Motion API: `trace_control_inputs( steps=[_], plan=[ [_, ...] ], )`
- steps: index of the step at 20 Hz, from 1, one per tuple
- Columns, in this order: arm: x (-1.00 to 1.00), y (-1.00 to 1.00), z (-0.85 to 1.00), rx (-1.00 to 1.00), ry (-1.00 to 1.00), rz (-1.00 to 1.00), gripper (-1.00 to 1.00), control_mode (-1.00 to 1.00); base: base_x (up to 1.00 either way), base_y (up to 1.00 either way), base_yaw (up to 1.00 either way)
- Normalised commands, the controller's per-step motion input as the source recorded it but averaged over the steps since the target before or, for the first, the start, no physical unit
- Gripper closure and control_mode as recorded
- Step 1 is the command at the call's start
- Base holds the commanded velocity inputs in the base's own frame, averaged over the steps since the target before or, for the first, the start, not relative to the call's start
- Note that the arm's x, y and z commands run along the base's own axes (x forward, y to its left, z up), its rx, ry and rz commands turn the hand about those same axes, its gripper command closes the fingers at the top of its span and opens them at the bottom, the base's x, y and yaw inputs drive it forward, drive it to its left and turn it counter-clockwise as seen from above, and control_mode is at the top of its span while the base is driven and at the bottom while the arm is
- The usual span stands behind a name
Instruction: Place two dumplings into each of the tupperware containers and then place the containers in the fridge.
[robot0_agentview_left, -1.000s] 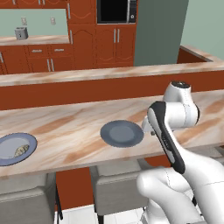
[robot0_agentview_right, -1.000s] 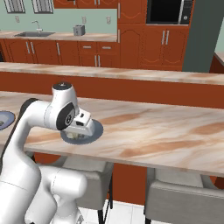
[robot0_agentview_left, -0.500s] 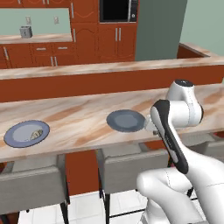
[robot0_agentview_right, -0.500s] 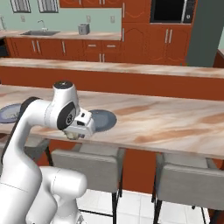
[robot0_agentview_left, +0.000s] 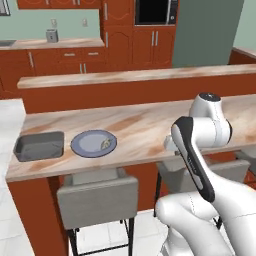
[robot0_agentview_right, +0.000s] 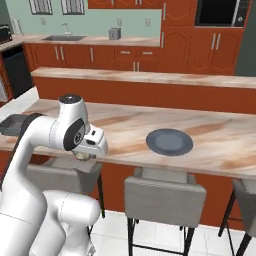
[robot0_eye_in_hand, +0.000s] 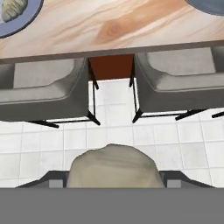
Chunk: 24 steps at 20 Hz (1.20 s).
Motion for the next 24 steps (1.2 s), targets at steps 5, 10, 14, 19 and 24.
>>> trace_control_inputs(
  steps=[5,10,14,19,24],
  plan=[
    [0.0,0.0,0.0,0.0,0.0,0.0,1.0,1.0,0.0,1.0,0.0],
    [0.0,0.0,0.0,0.0,0.0,0.0,1.0,1.0,0.02,0.96,0.0],
    [0.0,0.0,0.0,0.0,0.0,0.0,1.0,1.0,0.27,0.69,0.0],
    [0.0,0.0,0.0,0.0,0.0,0.0,1.0,1.0,0.44,0.43,0.0],
    [0.0,0.0,0.0,0.0,0.0,0.0,1.0,1.0,0.44,0.33,0.0]
  ],
)
